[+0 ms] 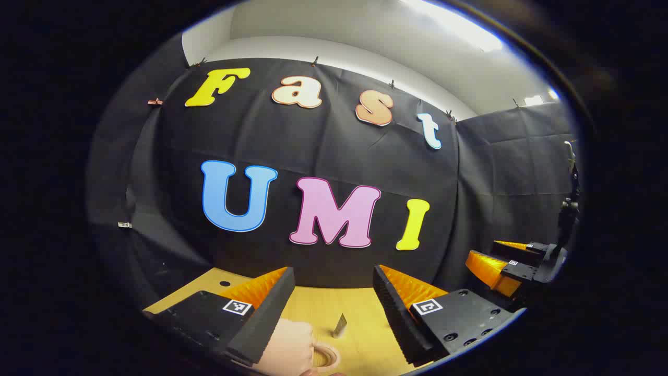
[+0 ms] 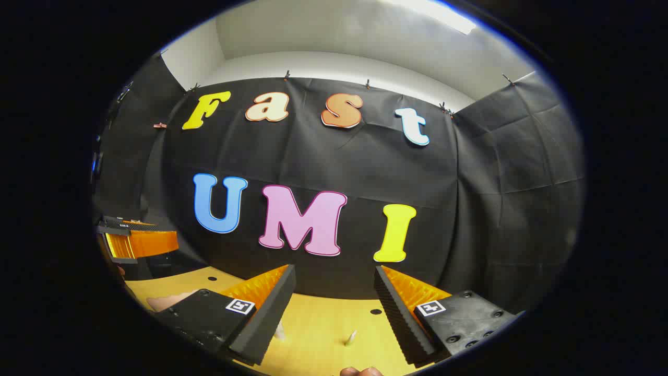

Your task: First open the suitcase, pack the skin care products into it, and then close the suitcase.

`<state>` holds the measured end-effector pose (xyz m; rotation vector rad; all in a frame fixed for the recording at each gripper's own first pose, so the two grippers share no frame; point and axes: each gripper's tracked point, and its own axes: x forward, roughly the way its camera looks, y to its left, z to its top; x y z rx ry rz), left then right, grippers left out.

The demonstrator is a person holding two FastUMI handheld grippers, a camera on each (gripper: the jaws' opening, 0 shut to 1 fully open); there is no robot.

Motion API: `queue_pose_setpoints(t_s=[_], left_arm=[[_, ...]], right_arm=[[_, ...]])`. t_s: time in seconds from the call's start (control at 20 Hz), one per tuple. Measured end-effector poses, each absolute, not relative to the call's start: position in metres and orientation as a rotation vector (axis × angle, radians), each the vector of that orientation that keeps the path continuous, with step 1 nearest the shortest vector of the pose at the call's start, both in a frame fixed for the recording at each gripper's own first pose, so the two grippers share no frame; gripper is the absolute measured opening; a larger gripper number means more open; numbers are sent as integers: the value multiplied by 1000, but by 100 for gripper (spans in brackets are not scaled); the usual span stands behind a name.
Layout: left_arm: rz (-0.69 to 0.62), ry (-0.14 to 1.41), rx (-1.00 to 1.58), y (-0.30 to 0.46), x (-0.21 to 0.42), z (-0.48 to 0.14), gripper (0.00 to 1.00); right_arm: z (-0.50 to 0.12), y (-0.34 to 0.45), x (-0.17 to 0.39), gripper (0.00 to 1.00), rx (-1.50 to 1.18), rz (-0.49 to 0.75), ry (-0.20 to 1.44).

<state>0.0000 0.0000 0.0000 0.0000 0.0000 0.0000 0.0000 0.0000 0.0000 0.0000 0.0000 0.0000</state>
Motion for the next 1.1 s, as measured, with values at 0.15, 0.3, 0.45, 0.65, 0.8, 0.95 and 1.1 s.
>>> queue_pose_setpoints(t_s=[0.15,0.3,0.45,0.65,0.8,0.95,1.1], left_arm=[[-20,20,-6,-6,2,-9,96],[-33,41,-7,-7,5,-15,96],[-39,55,-14,-7,4,-21,96],[-32,69,-9,-1,-3,-28,96],[-39,69,12,3,-6,-29,95],[-41,72,10,8,-8,-29,95],[-45,86,3,10,-12,-34,96]], right_arm=[[-4,-11,2,96,11,-29,18],[-6,-16,2,96,16,-46,27],[-11,-18,0,96,-4,-48,37],[-20,-17,-7,94,-10,-60,57],[-24,-18,-13,96,-5,-74,65],[-25,-19,-13,96,-6,-88,66],[-26,-15,-12,96,2,-89,71]])
